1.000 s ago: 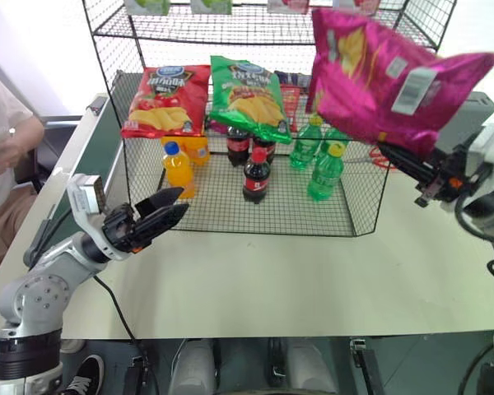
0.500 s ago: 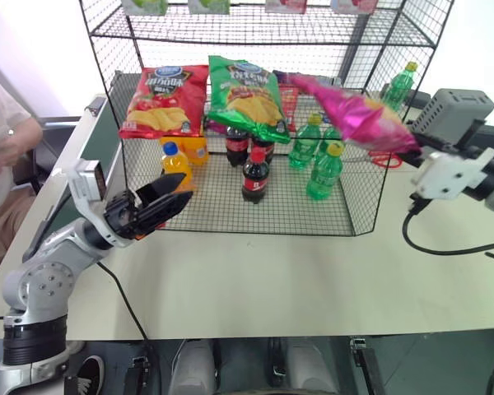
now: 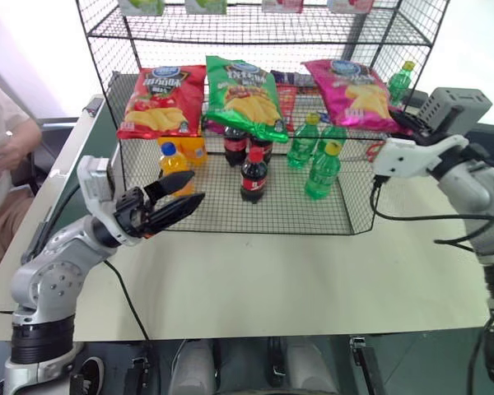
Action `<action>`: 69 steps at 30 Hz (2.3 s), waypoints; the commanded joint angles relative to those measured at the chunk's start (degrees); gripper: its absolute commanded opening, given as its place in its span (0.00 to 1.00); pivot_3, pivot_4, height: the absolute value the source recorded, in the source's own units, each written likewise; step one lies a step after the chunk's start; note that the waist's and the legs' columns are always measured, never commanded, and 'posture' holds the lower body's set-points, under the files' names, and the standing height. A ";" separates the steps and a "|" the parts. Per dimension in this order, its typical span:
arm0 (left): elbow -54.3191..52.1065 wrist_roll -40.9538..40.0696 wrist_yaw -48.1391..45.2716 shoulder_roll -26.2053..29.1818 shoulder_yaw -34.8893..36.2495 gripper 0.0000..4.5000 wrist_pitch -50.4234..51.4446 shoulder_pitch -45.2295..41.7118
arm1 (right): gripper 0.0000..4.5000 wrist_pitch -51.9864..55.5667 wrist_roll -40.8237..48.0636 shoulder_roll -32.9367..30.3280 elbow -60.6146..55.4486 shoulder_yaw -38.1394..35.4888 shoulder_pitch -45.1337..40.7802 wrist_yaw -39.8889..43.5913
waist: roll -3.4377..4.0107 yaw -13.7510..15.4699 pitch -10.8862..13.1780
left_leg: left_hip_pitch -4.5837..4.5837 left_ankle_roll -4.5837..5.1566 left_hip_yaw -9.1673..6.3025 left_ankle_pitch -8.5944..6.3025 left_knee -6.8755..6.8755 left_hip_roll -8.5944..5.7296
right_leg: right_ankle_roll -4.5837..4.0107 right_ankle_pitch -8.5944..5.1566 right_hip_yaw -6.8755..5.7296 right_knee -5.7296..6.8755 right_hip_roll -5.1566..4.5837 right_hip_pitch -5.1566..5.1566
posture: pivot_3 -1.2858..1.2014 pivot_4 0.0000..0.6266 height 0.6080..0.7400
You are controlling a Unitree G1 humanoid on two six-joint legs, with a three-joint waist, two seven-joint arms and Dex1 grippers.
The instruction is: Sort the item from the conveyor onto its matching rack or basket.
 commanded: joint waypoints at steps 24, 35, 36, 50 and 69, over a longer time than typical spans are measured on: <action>-4.97 3.61 4.99 -5.84 -1.61 0.88 -9.11 -0.08 | 0.03 3.92 1.29 -0.23 6.72 5.20 -6.89 -3.32 | 0.00 -0.10 0.00 | -0.01 0.21 0.01 -0.11 0.02 -0.01 | 0.01 0.01 0.00 -0.01 -0.01 0.00 | 0.52 0.24 1.00; -4.99 3.92 5.14 -5.39 -1.30 0.88 -9.32 0.19 | 0.99 3.70 4.53 -1.55 4.96 4.76 -4.95 -0.90 | -0.12 -0.14 -0.07 | 0.04 0.23 0.00 -0.12 0.02 0.00 | 0.01 0.01 0.00 -0.01 0.00 0.07 | 0.52 0.24 1.00; -4.99 3.55 5.38 -5.55 -1.10 0.88 -9.25 0.24 | 0.99 3.50 5.60 -1.71 4.86 4.57 -4.79 0.30 | -0.12 -0.12 -0.07 | 0.07 0.23 0.00 -0.13 0.02 0.00 | 0.01 0.01 0.00 -0.01 0.00 0.10 | 0.52 0.24 1.00; -4.65 3.71 5.43 -6.19 -1.74 0.88 -9.65 -0.09 | 0.99 3.40 10.13 -4.23 0.89 2.14 -2.59 3.63 | -0.12 -0.14 -0.07 | 0.08 0.24 0.01 -0.13 0.02 0.00 | 0.01 0.01 0.00 -0.01 -0.01 0.11 | 0.52 0.24 1.00; -3.70 4.19 4.72 -7.21 -2.87 0.88 -10.34 -0.45 | 0.99 6.35 23.92 -6.76 -7.96 -6.35 2.96 11.52 | -0.09 -0.24 -0.05 | 0.11 0.25 0.01 -0.14 0.01 0.00 | 0.01 0.01 0.00 0.01 0.01 0.11 | 0.52 0.24 1.00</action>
